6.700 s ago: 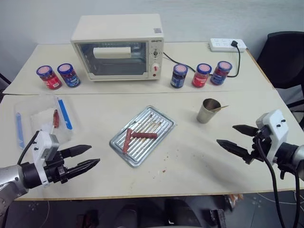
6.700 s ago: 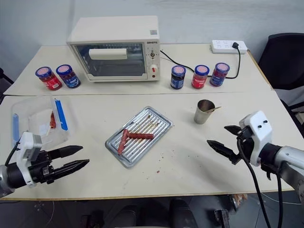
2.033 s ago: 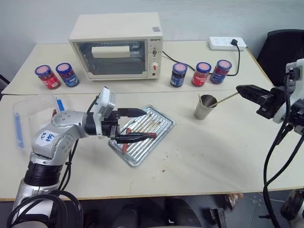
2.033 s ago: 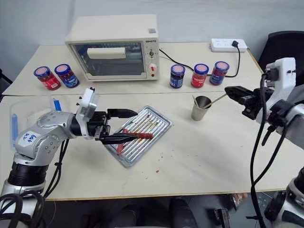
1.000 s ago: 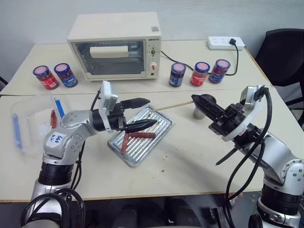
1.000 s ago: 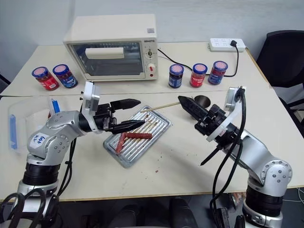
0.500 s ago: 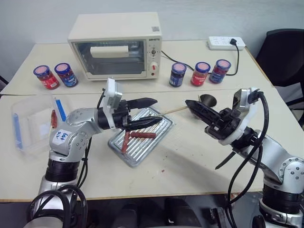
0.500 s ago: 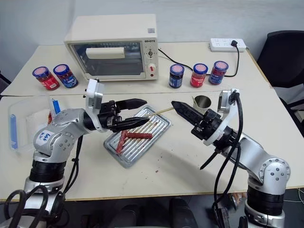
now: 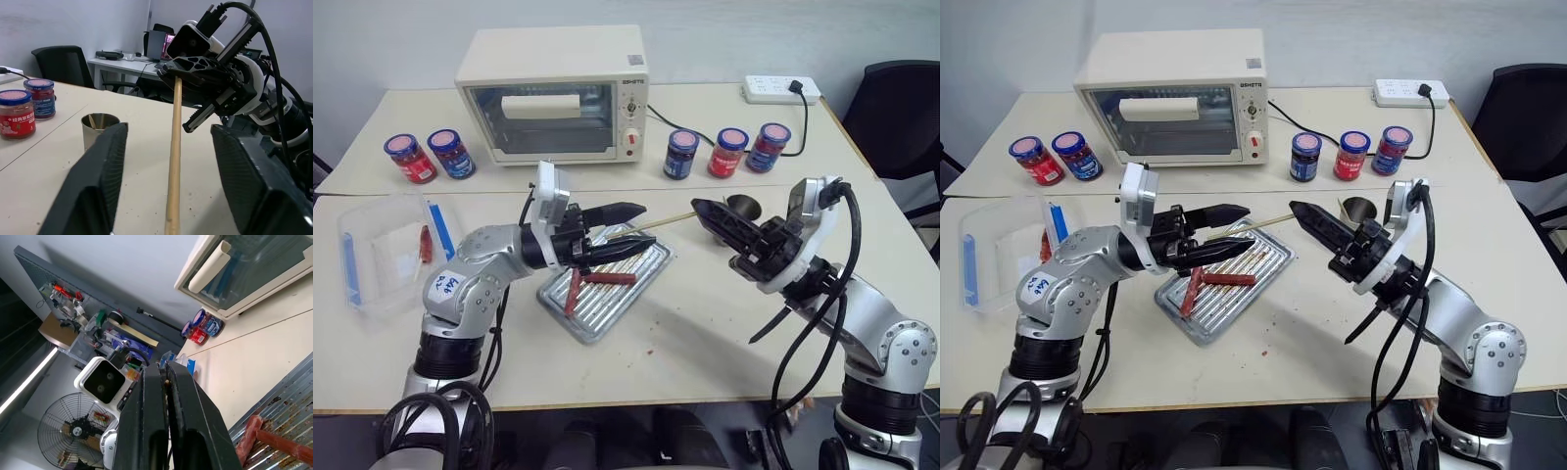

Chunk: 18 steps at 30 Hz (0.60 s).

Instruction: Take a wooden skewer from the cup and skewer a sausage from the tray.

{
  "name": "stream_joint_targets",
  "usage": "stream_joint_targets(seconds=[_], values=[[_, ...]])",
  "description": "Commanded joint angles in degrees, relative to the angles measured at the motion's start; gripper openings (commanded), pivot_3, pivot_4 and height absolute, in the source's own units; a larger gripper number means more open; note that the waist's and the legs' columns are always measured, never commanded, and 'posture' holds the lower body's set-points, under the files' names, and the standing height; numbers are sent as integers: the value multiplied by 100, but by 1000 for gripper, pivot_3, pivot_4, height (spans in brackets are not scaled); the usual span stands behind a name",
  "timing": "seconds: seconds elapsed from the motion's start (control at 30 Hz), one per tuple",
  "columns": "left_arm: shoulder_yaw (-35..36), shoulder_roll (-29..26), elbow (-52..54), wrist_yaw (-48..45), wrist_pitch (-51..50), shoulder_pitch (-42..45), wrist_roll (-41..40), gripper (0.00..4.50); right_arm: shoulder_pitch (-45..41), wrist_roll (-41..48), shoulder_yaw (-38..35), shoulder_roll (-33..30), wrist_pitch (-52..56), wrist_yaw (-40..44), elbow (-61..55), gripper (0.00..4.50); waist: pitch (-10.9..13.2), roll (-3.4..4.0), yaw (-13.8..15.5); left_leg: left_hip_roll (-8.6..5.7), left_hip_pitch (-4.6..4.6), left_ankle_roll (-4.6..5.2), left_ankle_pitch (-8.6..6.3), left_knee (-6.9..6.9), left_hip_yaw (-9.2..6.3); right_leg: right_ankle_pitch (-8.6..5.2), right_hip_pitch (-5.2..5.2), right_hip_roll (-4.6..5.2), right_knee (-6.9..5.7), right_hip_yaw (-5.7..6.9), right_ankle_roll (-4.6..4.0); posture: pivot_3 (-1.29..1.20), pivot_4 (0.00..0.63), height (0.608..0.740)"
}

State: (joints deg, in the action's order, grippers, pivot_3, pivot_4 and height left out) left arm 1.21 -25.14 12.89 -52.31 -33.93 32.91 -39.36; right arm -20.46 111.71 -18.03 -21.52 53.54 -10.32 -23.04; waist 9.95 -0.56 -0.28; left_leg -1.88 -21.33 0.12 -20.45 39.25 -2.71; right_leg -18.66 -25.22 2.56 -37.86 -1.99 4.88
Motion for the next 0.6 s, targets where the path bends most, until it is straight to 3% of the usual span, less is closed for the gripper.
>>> stream_joint_targets(seconds=[0.03,0.6], values=[[92,8,259,45,24,-41,-149,1639,-78,129,-90,76,-66,-28,-104,0,0,0,0,0,0,0,0,0,0,0,0,0,0,0,0,0,150,740],[1,57,282,101,53,-82,-108,1639,-77,129,-66,214,-191,-216,-236,0,0,0,-1,0,0,0,0,0,0,0,0,0,0,0,0,0,150,740]])
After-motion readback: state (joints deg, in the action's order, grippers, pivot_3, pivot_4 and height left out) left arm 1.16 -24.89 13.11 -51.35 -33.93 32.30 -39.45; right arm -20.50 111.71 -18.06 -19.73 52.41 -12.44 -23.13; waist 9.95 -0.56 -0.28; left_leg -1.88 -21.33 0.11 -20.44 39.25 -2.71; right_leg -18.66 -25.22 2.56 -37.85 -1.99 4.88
